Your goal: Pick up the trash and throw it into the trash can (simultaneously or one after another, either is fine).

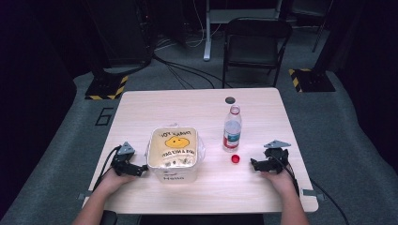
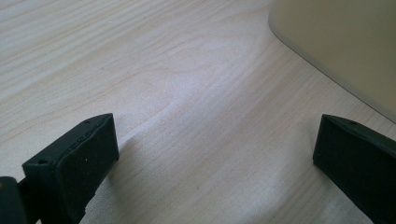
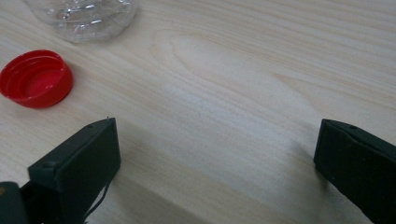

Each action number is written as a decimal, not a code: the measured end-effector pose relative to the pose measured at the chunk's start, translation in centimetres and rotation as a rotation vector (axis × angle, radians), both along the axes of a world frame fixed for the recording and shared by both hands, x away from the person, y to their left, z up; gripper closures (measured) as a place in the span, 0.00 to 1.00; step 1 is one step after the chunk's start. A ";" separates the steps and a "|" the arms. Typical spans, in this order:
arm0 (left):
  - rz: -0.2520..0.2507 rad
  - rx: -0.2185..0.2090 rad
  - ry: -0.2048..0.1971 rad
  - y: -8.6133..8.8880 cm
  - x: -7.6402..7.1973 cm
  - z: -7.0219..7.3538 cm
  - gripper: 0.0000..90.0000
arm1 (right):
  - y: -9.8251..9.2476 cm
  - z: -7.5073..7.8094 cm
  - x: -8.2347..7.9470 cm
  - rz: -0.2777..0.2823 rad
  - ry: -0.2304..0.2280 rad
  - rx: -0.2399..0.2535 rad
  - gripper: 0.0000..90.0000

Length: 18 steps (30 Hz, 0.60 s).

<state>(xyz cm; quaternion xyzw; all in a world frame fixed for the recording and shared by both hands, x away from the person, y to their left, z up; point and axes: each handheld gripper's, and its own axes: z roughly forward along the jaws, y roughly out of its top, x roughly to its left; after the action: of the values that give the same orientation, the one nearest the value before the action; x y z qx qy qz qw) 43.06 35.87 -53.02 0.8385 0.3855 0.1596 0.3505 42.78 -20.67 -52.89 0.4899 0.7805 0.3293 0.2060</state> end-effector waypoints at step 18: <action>0.004 -0.006 -0.006 -0.3 0.1 0.0 0.00 | -0.3 1.1 -0.7 -0.021 0.035 -0.003 0.32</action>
<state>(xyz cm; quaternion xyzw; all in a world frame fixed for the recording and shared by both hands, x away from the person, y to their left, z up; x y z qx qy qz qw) 43.18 35.53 -53.06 0.8363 0.3864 0.1618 0.3538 42.10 -20.96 -51.80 0.5034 0.7794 0.3173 0.1964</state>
